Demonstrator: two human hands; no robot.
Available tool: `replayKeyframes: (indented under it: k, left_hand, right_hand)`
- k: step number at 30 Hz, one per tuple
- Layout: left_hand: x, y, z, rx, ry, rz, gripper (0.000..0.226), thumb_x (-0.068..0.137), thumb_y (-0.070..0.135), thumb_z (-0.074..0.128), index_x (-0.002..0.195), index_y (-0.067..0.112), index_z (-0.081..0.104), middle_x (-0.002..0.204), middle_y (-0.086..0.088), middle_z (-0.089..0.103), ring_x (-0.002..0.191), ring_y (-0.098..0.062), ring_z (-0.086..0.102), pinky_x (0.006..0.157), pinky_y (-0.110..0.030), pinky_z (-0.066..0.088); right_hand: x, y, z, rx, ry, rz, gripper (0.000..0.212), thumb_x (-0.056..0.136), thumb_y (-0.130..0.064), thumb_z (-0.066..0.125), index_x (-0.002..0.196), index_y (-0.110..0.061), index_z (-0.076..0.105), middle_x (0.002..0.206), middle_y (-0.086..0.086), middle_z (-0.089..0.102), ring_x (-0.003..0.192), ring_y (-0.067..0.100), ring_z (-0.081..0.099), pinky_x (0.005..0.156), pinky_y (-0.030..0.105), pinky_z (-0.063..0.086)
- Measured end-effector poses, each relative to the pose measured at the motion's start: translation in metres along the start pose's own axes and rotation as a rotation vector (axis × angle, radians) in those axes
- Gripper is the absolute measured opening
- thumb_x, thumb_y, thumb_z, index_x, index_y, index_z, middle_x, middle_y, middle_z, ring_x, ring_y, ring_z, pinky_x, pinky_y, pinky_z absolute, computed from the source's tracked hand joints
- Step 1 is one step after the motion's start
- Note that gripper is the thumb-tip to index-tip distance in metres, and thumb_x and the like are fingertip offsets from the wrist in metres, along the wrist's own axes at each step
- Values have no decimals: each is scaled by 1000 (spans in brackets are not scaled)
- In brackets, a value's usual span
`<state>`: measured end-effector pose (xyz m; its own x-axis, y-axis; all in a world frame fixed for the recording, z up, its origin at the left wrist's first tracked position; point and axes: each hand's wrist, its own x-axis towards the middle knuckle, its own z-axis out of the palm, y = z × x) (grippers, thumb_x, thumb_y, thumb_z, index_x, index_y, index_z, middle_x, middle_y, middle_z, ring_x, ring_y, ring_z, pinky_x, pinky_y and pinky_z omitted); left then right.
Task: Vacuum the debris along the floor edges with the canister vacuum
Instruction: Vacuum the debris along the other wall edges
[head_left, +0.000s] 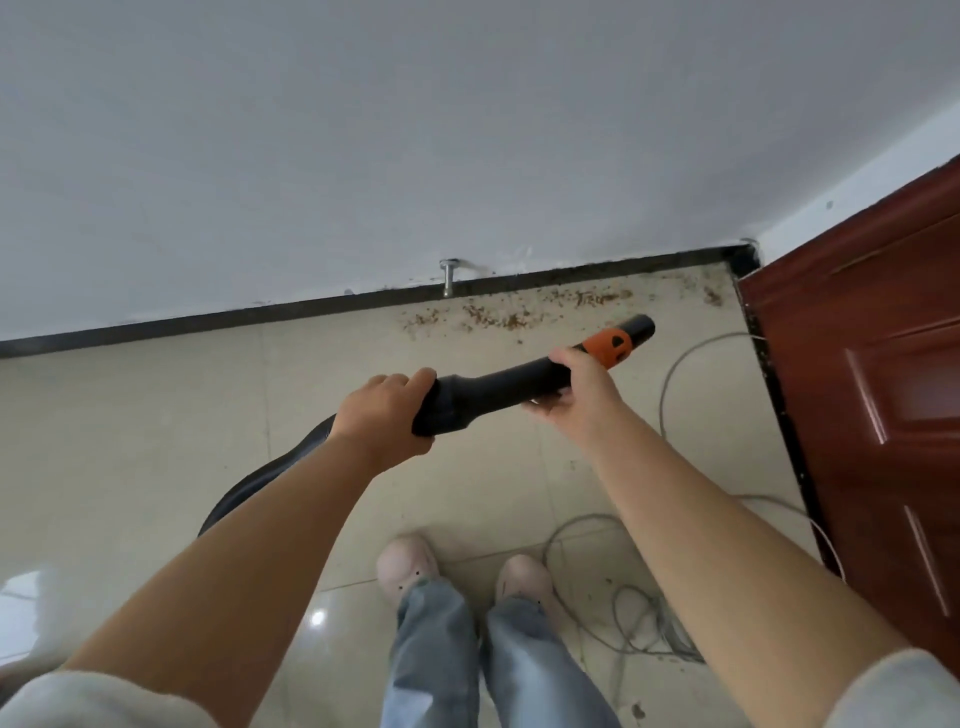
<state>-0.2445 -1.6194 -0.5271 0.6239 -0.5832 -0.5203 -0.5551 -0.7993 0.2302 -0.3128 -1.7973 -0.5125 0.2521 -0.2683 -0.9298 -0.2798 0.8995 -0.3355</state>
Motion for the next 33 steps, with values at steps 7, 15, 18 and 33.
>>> replayKeyframes:
  k: [7,15,18,33]
  left_hand:
    - [50,-33,48,74,-41,-83,43,81,19,61,119,14,43,118,-3,48,105,-22,51,81,-29,43]
    - [122,-64,164,20,50,-244,54,86,31,62,129,12,37,127,-5,45,119,-23,43,99,-28,33]
    - [152,-81,206,-70,93,-295,49,85,28,62,126,10,41,125,-6,46,116,-24,45,91,-30,37]
    - [251,-187,287,-76,614,-340,52,62,14,81,105,-3,57,96,-19,61,90,-39,59,63,-43,49]
  right_hand:
    - [89,42,16,29,19,97,49,87,-4,60,131,-5,37,129,23,49,120,43,48,94,59,44]
    - [223,85,30,-218,35,114,49,87,-13,64,129,-3,39,123,21,54,108,37,59,80,49,54]
    - [271,100,38,-307,25,82,46,87,-13,64,126,-3,40,122,20,55,106,36,60,78,47,55]
    - [401,157,141,-502,-103,-217,51,88,-21,63,129,-5,39,122,16,54,89,30,50,81,45,55]
